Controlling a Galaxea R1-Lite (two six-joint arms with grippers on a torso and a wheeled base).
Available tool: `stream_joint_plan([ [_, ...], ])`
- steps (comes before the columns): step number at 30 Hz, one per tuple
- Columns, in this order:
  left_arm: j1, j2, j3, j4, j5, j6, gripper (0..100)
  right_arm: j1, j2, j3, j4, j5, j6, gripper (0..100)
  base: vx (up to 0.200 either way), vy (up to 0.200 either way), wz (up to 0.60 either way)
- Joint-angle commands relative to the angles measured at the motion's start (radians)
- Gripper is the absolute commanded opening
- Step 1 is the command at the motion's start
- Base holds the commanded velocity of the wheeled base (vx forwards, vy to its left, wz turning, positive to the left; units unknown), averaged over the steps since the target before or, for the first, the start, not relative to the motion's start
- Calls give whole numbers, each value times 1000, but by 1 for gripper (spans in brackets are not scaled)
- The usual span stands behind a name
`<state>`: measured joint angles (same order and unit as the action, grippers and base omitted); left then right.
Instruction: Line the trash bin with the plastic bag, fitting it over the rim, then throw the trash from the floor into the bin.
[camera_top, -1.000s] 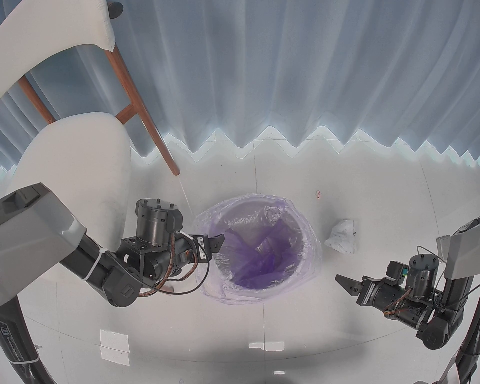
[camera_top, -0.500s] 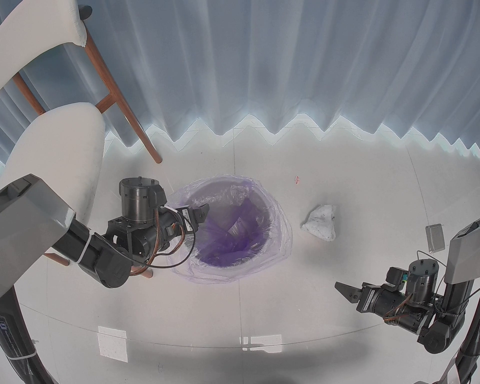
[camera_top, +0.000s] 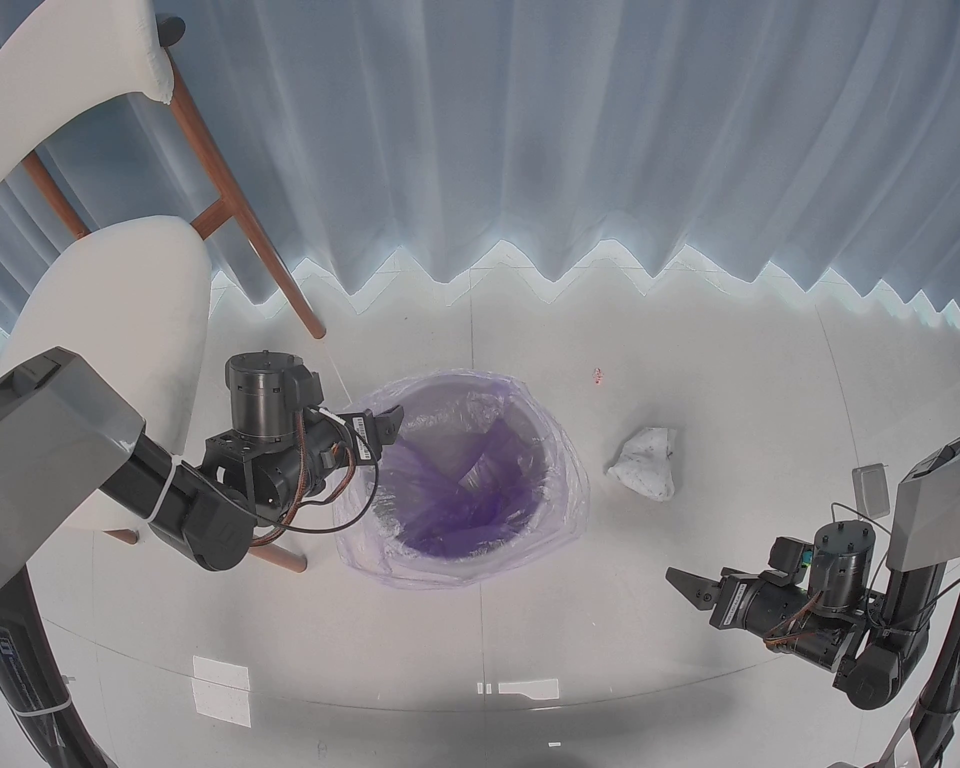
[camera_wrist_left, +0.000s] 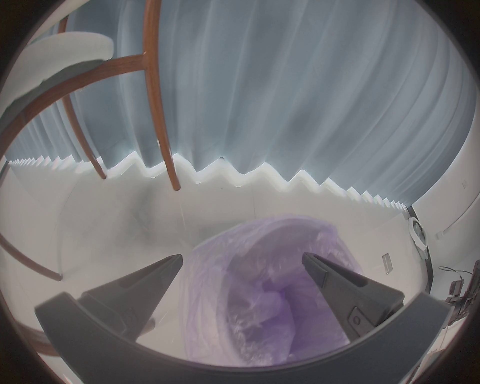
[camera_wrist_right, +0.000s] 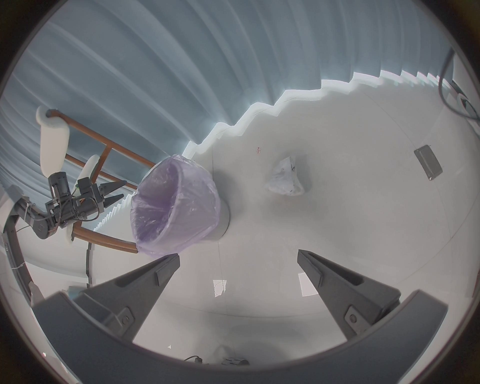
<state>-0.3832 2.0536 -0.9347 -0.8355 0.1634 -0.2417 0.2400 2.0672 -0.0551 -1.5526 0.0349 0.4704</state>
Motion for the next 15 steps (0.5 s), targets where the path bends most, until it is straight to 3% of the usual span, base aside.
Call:
stream_joint_plan([
  [1, -5, 11, -1, 0, 15, -2, 100, 2, 5, 3, -11, 0, 1, 100, 0, 0, 0],
  [9, -16, 16, 57, 13, 50, -71, 100, 5, 5, 17, -11, 0, 1, 100, 0, 0, 0],
  [15, -25, 17, 97, 33, 74, -71, 100, 5, 4, 15, -11, 0, -3, 100, 0, 0, 0],
])
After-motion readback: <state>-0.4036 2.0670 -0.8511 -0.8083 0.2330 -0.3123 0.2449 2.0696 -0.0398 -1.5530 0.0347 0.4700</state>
